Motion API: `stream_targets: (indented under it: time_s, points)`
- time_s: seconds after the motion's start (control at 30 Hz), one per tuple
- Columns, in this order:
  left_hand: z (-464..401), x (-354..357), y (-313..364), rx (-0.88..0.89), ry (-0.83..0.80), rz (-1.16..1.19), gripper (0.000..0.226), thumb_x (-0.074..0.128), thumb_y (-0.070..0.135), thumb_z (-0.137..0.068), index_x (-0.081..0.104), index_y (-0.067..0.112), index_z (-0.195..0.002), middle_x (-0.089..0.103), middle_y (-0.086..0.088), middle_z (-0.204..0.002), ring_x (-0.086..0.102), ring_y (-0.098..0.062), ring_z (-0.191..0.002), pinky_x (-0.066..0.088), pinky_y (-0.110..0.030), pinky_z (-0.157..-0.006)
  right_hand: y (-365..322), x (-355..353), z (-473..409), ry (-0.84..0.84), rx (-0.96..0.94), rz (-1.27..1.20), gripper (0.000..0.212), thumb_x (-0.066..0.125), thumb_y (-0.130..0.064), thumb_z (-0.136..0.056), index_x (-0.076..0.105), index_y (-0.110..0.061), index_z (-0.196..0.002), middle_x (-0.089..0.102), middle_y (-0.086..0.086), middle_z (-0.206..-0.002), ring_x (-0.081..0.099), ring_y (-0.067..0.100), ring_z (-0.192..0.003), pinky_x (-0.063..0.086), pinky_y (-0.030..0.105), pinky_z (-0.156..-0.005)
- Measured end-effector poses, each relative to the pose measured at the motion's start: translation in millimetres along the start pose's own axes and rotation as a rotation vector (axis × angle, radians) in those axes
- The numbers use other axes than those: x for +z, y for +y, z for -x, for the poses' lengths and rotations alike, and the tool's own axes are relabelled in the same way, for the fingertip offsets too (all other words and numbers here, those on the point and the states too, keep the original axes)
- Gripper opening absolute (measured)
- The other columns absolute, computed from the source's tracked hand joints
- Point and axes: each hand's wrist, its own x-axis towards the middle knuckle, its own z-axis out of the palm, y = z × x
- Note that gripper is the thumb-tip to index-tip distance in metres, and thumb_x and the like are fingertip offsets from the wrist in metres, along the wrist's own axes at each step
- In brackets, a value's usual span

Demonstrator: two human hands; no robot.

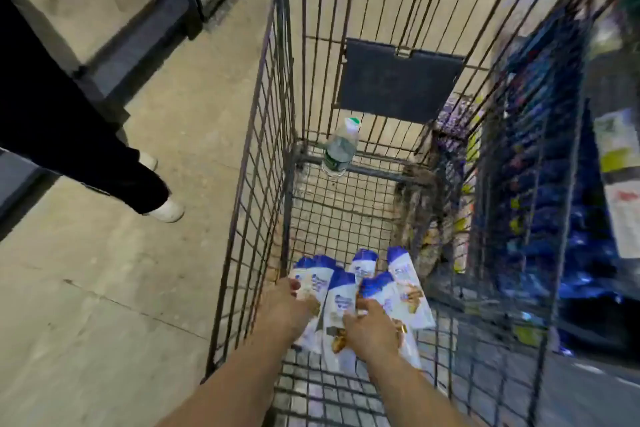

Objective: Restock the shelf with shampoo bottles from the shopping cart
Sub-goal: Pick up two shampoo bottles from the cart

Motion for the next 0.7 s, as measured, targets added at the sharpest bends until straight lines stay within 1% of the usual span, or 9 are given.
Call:
stream_targets:
  time_s: [0.1, 0.17, 0.27, 0.33, 0.4, 0.47, 0.53, 0.6, 0.7]
  points:
    - [-27, 17, -15, -0.028, 0.042, -0.036, 0.061, 0.071, 0.034, -0.055, 0.061, 0.02, -0.113, 0.069, -0.005, -0.1, 0.067, -0.024, -0.091, 0.059, -0.042, -0.081, 5, 21, -11, 0.004, 0.082, 0.065, 0.035, 0.054, -0.04, -0.087, 0.05, -0.014, -0.111, 0.065, 0.008, -0.114, 0.061, 0.028, -0.096, 0.049, 0.033, -0.079]
    - [-26, 24, -13, -0.021, 0.044, -0.122, 0.063, 0.072, 0.036, -0.058, 0.056, 0.019, -0.116, 0.064, -0.005, -0.108, 0.063, -0.026, -0.1, 0.056, -0.042, -0.088, 6, 30, -11, 0.003, 0.133, 0.081, 0.035, 0.055, -0.042, -0.085, 0.046, -0.017, -0.107, 0.064, 0.007, -0.111, 0.062, 0.028, -0.1, 0.049, 0.033, -0.077]
    - [-26, 28, -13, -0.021, 0.043, -0.272, 0.072, 0.077, 0.039, -0.064, 0.046, 0.02, -0.127, 0.055, -0.006, -0.124, 0.053, -0.027, -0.117, 0.048, -0.041, -0.098, 0, 35, -8, 0.042, 0.184, 0.111, 0.04, 0.056, -0.04, -0.086, 0.041, -0.018, -0.117, 0.062, 0.005, -0.115, 0.06, 0.026, -0.106, 0.035, 0.03, -0.07]
    - [-31, 31, -19, -0.051, 0.024, -0.28, 0.076, 0.079, 0.04, -0.062, 0.045, 0.019, -0.127, 0.053, -0.007, -0.124, 0.053, -0.027, -0.116, 0.046, -0.039, -0.097, -1, 38, -10, 0.048, 0.18, 0.063, 0.045, 0.059, -0.04, -0.085, 0.041, -0.017, -0.119, 0.062, 0.004, -0.114, 0.061, 0.025, -0.105, 0.035, 0.029, -0.069]
    - [-33, 30, -21, -0.063, 0.006, -0.282, 0.072, 0.078, 0.044, -0.057, 0.05, 0.019, -0.119, 0.059, -0.006, -0.113, 0.06, -0.025, -0.105, 0.05, -0.035, -0.091, 1, 43, -14, 0.029, 0.182, 0.002, 0.054, 0.066, -0.043, -0.078, 0.045, -0.016, -0.118, 0.064, 0.003, -0.112, 0.063, 0.024, -0.102, 0.041, 0.027, -0.071]
    - [-38, 27, -23, -0.089, -0.015, -0.208, 0.06, 0.081, 0.039, -0.057, 0.057, 0.018, -0.108, 0.065, -0.003, -0.099, 0.065, -0.019, -0.089, 0.056, -0.036, -0.081, 5, 46, -18, 0.017, 0.195, -0.068, 0.057, 0.073, -0.048, -0.068, 0.056, -0.014, -0.11, 0.069, 0.004, -0.102, 0.068, 0.023, -0.088, 0.054, 0.03, -0.069]
    - [-38, 24, -22, -0.122, -0.044, -0.076, 0.05, 0.084, 0.024, -0.062, 0.059, 0.015, -0.105, 0.067, -0.003, -0.094, 0.066, -0.018, -0.083, 0.059, -0.037, -0.077, 10, 50, -22, -0.019, 0.188, -0.151, 0.055, 0.077, -0.049, -0.062, 0.067, -0.013, -0.102, 0.073, 0.004, -0.091, 0.07, 0.019, -0.074, 0.059, 0.032, -0.062]
    - [-36, 20, -18, -0.145, -0.08, 0.034, 0.048, 0.082, 0.014, -0.067, 0.055, 0.012, -0.107, 0.066, -0.006, -0.096, 0.067, -0.021, -0.086, 0.06, -0.038, -0.077, 12, 51, -23, -0.047, 0.182, -0.24, 0.055, 0.08, -0.046, -0.059, 0.068, -0.013, -0.101, 0.075, 0.005, -0.09, 0.071, 0.02, -0.076, 0.061, 0.036, -0.068]
    - [-25, 6, -1, -0.141, -0.136, 0.185, 0.044, 0.078, 0.007, -0.073, 0.05, 0.011, -0.106, 0.063, -0.009, -0.101, 0.067, -0.026, -0.09, 0.06, -0.041, -0.076, 5, 38, -15, -0.077, 0.148, -0.409, 0.057, 0.084, -0.035, -0.062, 0.06, -0.015, -0.109, 0.072, 0.003, -0.096, 0.071, 0.019, -0.081, 0.061, 0.04, -0.072]
